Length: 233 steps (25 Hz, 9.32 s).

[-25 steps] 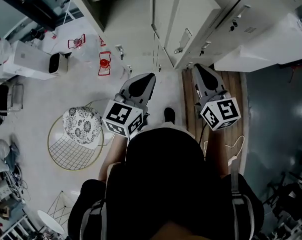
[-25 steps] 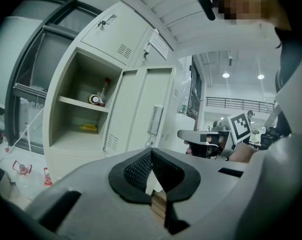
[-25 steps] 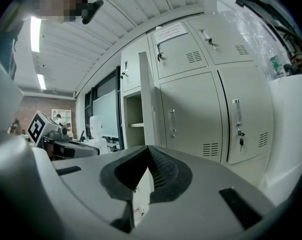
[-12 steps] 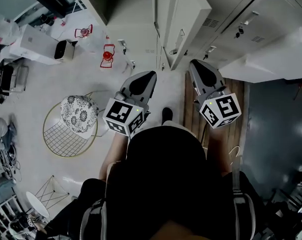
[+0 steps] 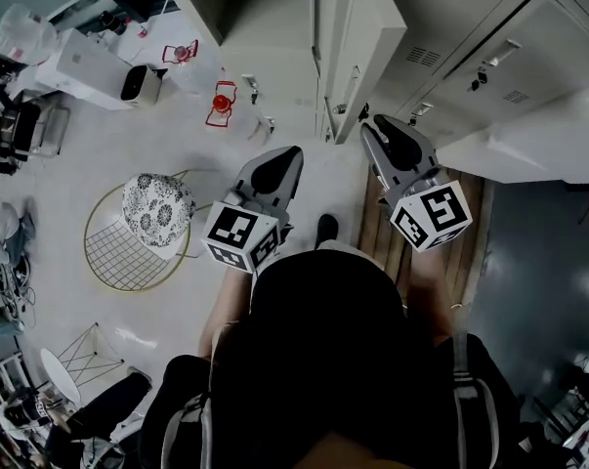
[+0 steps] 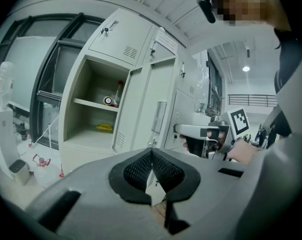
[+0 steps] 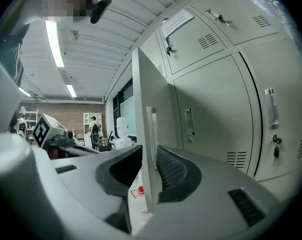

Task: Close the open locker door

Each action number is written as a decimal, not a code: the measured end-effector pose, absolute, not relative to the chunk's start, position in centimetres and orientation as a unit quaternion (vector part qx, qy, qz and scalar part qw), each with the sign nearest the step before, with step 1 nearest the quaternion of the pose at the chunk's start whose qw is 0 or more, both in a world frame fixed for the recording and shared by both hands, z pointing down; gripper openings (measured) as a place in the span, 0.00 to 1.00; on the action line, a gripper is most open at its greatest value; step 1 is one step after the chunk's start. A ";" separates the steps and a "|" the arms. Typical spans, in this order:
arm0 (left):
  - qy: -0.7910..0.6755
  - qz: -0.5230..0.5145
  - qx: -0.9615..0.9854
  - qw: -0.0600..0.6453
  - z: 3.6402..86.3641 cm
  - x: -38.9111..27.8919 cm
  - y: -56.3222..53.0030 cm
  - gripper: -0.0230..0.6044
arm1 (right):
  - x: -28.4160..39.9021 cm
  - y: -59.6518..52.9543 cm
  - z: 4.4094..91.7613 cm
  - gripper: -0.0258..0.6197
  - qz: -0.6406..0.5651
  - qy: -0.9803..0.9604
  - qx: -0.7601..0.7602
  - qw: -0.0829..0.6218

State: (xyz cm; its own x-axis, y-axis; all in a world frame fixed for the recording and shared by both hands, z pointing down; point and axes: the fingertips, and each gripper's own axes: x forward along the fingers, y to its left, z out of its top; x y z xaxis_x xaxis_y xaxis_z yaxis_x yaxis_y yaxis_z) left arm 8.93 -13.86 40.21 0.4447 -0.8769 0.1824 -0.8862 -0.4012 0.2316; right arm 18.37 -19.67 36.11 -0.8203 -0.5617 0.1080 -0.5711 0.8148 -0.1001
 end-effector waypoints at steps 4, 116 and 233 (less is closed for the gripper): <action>-0.539 0.014 0.830 0.141 39.9 8.9 -13.8 0.06 | 17.9 -20.2 35.7 0.17 0.058 -0.957 0.283 0.034; -0.514 -0.012 0.845 0.147 41.0 -18.2 -19.8 0.06 | -12.0 -26.4 35.4 0.14 -0.005 -0.954 0.281 0.108; -0.500 0.018 0.853 0.151 41.3 -9.1 -10.9 0.06 | -2.0 -19.1 35.3 0.06 -0.002 -0.937 0.342 0.074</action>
State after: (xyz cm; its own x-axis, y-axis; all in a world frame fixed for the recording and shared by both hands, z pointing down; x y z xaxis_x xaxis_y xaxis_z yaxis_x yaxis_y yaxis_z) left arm -9.09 -10.88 41.31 0.4996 -0.8469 0.1823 -0.8580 -0.4547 0.2390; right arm -1.97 -19.15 35.29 -0.7553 -0.6409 0.1371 -0.6402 0.7662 0.0549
